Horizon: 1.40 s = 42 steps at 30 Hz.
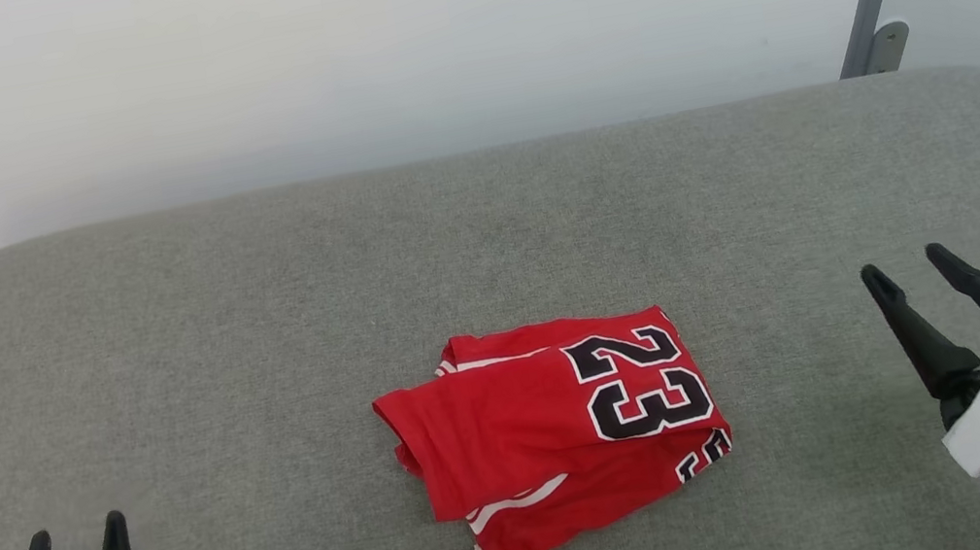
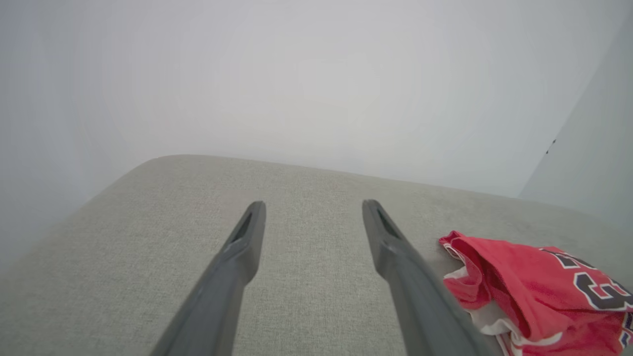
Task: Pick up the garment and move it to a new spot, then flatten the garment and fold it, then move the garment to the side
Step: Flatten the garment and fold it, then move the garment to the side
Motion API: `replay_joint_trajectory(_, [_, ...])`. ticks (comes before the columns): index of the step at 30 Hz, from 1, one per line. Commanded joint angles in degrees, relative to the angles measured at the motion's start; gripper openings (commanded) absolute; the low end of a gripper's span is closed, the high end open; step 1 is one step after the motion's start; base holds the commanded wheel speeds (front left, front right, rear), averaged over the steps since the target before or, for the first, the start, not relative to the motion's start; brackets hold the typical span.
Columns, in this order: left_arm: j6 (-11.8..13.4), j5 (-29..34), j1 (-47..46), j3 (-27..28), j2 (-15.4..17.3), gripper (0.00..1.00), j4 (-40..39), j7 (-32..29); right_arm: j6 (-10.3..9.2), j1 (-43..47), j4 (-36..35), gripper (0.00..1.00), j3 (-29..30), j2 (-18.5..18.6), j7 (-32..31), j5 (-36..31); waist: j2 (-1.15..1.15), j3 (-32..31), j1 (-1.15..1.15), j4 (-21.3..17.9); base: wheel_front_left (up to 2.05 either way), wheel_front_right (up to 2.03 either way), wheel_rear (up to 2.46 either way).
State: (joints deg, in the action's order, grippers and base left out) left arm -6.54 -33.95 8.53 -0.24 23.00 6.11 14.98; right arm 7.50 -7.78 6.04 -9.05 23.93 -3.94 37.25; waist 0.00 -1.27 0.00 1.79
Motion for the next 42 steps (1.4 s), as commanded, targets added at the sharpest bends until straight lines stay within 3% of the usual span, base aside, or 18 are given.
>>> replay_joint_trajectory(1, [0.11, 1.26, 0.60, 0.61, -0.44, 1.00, -0.59, 0.24, -0.03, 0.53, 0.71, 1.00, -0.11, 0.31, 1.72, -0.29, 0.00, -0.26, 0.00, -0.09, 0.00, 0.00, 0.00])
replay_joint_trajectory(6, [-0.46, 4.76, 1.56, 2.03, -1.31, 1.00, -0.85, 0.24, -0.03, 1.88, 3.60, 1.00, -1.26, 0.37, 8.13, 0.00, 0.00, -0.97, 0.00, -0.03, 0.00, 0.00, 0.00])
replay_joint_trajectory(16, [-0.94, 6.04, 2.17, 3.81, -3.11, 1.00, 0.29, 0.24, -0.03, 3.56, 7.86, 1.00, -2.50, 1.65, 16.54, -0.32, 0.00, -1.89, 0.00, 0.64, 0.00, 0.00, 0.00])
replay_joint_trajectory(42, [-1.01, 3.72, -0.03, 1.20, -3.36, 1.00, -0.18, 0.24, -0.03, 6.85, 8.42, 1.00, -0.84, -2.41, 19.14, -1.11, 0.00, -1.06, 0.00, 2.50, 0.00, 0.00, 0.00])
